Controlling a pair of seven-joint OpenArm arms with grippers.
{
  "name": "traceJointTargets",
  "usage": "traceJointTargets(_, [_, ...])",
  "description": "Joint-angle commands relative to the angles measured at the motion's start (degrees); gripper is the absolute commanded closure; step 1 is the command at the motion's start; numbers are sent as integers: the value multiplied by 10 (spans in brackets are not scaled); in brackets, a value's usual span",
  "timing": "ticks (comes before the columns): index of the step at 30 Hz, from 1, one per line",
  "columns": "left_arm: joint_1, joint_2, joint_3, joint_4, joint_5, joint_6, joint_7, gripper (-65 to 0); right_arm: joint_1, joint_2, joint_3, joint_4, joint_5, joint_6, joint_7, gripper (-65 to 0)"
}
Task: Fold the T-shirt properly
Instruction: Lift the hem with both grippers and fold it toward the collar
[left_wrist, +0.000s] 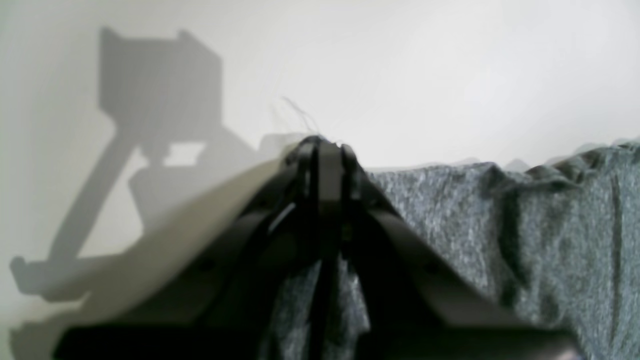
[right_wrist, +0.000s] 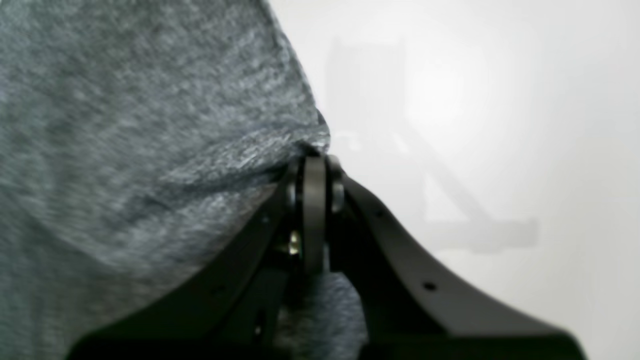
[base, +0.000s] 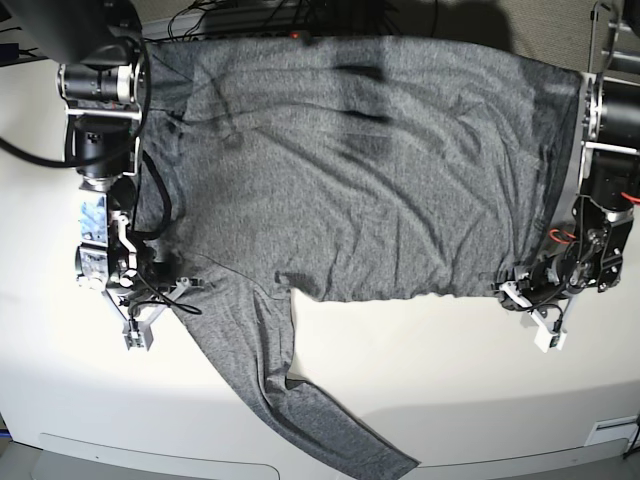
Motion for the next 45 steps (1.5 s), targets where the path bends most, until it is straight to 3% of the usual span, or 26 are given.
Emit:
traceJointTargets(1, [-13, -3, -1, 5, 13, 0, 4, 0, 19, 8, 3, 8, -2, -4, 19, 0])
traceJointTargets(7, [-14, -2, -1, 18, 42, 1, -36, 0, 31, 8, 3, 8, -2, -17, 14, 0])
traceJointTargets(13, [-16, 3, -1, 45, 80, 63, -48, 0, 56, 8, 3, 8, -2, -20, 15, 0])
traceJointTargets(24, [-80, 5, -1, 50, 88, 64, -47, 0, 94, 8, 3, 8, -4, -33, 19, 0])
traceJointTargets(29, [-100, 4, -1, 50, 88, 64, -20, 0, 95, 12, 3, 8, -3, -32, 18, 0])
traceJointTargets(36, [-100, 2, -1, 50, 85, 64, 43, 0, 94, 50, 3, 16, 16, 6, -9, 0])
traceJointTargets(42, [-99, -10, -1, 84, 41, 63, 105, 0, 71, 76, 3, 65, 61, 69, -62, 0])
traceJointTargets(45, [-97, -22, -1, 120, 19, 60, 145, 0, 39, 83, 3, 116, 61, 75, -70, 0])
